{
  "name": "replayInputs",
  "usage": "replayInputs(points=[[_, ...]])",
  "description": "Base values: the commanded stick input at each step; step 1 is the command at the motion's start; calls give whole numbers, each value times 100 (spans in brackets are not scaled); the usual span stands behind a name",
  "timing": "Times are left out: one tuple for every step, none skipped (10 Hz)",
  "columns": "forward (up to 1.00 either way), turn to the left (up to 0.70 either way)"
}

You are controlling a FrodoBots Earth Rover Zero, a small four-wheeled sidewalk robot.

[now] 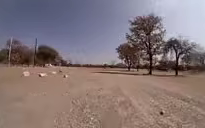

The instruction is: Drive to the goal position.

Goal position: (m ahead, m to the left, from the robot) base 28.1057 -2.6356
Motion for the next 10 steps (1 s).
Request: replayInputs(points=[[100,0],[100,0],[100,0],[100,0],[100,0],[100,0],[100,0],[100,0],[100,0],[100,0]])
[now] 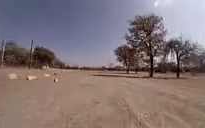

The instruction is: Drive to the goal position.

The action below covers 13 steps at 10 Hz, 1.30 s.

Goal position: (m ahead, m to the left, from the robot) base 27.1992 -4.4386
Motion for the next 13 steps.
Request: replayInputs(points=[[100,0],[100,0],[100,0],[100,0],[100,0],[100,0],[100,0],[100,0],[100,0],[100,0],[100,0],[100,0],[100,0]])
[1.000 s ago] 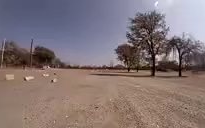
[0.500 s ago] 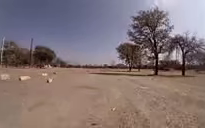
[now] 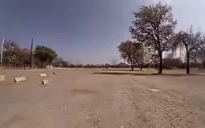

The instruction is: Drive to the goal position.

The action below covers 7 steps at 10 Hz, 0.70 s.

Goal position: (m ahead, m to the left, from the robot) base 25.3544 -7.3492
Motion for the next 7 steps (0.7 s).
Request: replayInputs(points=[[100,0],[100,0],[100,0],[100,0],[100,0],[100,0],[100,0]])
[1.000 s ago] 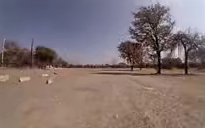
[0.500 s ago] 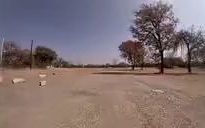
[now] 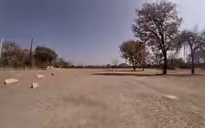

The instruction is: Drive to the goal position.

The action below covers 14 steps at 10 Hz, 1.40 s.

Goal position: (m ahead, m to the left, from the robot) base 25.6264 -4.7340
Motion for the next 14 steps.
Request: replayInputs(points=[[100,0],[100,0],[100,0],[100,0],[100,0],[100,0],[100,-1],[100,-7],[100,-13],[100,-28],[100,-32],[100,-18],[100,-4],[100,0]])
